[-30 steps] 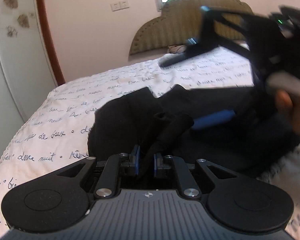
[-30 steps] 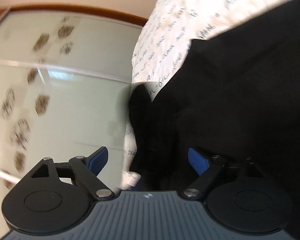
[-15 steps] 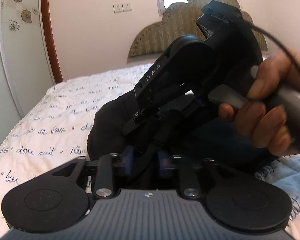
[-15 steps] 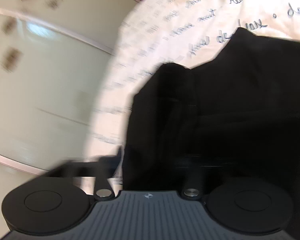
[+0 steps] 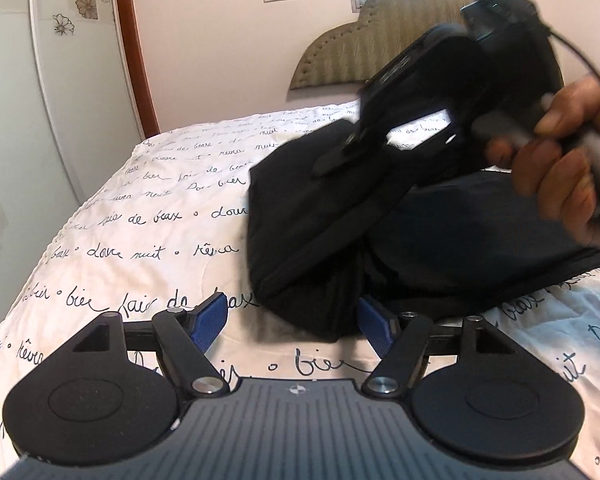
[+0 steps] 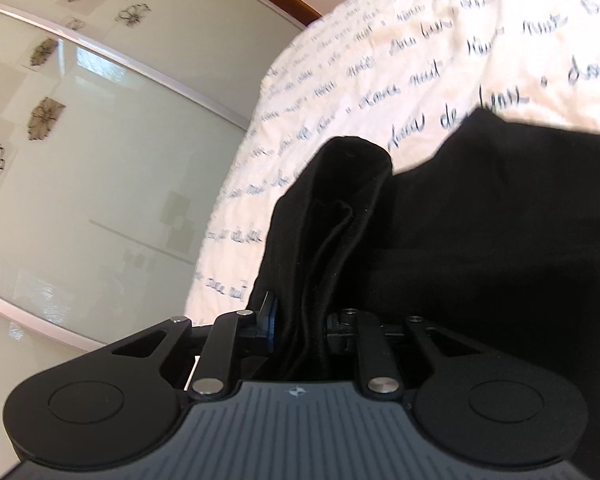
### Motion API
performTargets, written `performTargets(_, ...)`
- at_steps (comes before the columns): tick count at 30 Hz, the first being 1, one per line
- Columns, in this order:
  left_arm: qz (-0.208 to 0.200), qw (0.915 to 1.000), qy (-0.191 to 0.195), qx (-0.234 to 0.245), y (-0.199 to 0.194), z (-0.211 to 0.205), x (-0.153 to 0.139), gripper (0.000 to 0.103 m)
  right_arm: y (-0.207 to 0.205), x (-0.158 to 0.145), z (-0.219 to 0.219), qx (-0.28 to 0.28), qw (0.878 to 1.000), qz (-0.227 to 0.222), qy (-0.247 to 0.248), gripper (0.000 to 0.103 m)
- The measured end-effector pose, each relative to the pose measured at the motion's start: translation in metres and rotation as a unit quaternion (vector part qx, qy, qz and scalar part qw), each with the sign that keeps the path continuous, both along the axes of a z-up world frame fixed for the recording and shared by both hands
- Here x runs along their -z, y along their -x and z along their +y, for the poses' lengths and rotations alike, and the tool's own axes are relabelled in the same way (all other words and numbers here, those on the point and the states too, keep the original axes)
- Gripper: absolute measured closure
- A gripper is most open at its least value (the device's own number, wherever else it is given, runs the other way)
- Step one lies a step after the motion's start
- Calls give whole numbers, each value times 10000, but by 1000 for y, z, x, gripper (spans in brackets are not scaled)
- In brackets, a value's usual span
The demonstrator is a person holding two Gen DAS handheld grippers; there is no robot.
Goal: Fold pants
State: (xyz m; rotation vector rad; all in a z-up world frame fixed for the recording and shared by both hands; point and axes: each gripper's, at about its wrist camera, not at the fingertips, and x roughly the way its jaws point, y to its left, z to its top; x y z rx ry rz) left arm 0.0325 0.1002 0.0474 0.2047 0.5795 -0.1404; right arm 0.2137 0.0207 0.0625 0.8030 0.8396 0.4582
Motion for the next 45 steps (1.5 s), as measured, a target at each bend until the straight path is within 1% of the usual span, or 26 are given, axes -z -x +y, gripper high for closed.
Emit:
performTargets(4, -43, 10000, -57, 18, -1, -1, -3, 28, 21, -21, -27, 12, 9998, -211, 32, 86)
performTargets(6, -51, 10000, -59, 23, 1, -3, -5, 28, 35, -29, -45, 24, 9995, -297, 132, 85)
performTargets(9, -25, 10000, -38, 37, 1, -3, -5, 28, 57, -38, -79, 139, 9988, -314, 355, 85)
performTargets(13, 29, 9999, 110, 69, 12, -9, -9, 28, 89, -35, -130, 539, 9964, -132, 644, 85)
performTargets(15, 40, 9997, 222, 120, 12, -10, -12, 27, 103, -29, -153, 731, 9950, -5, 676, 85)
performTargets(17, 60, 9994, 304, 180, 12, -13, -14, 27, 112, -18, -168, 873, 9936, 150, 701, 86)
performTargets(20, 90, 9993, 277, 225, 10, -23, -15, 27, 122, -1, -185, 999, 9911, 344, 806, 86)
performTargets(21, 95, 9993, 258, 243, 9, -25, -15, 27, 125, 2, -188, 1053, 9909, 366, 749, 86)
performTargets(24, 104, 9992, 262, 298, 10, -29, -15, 25, 127, 1, -190, 1112, 9916, 243, 607, 86)
performTargets(28, 194, 9989, 320, 289, 7, -33, -12, 25, 124, 5, -194, 1052, 9918, 301, 662, 86)
performTargets(34, 315, 9980, 427, 341, 5, -38, -6, 25, 128, 8, -200, 1064, 9921, 306, 585, 86)
performTargets(38, 546, 9944, 849, 308, 2, -36, 2, 25, 128, 15, -200, 1074, 9921, 338, 553, 86)
performTargets(41, 679, 9929, 943, 243, 3, -38, 9, 25, 127, 21, -200, 1097, 9920, 376, 508, 86)
performTargets(45, 712, 9911, 1116, 170, 5, -37, 19, 23, 128, 26, -201, 1106, 9922, 358, 448, 86)
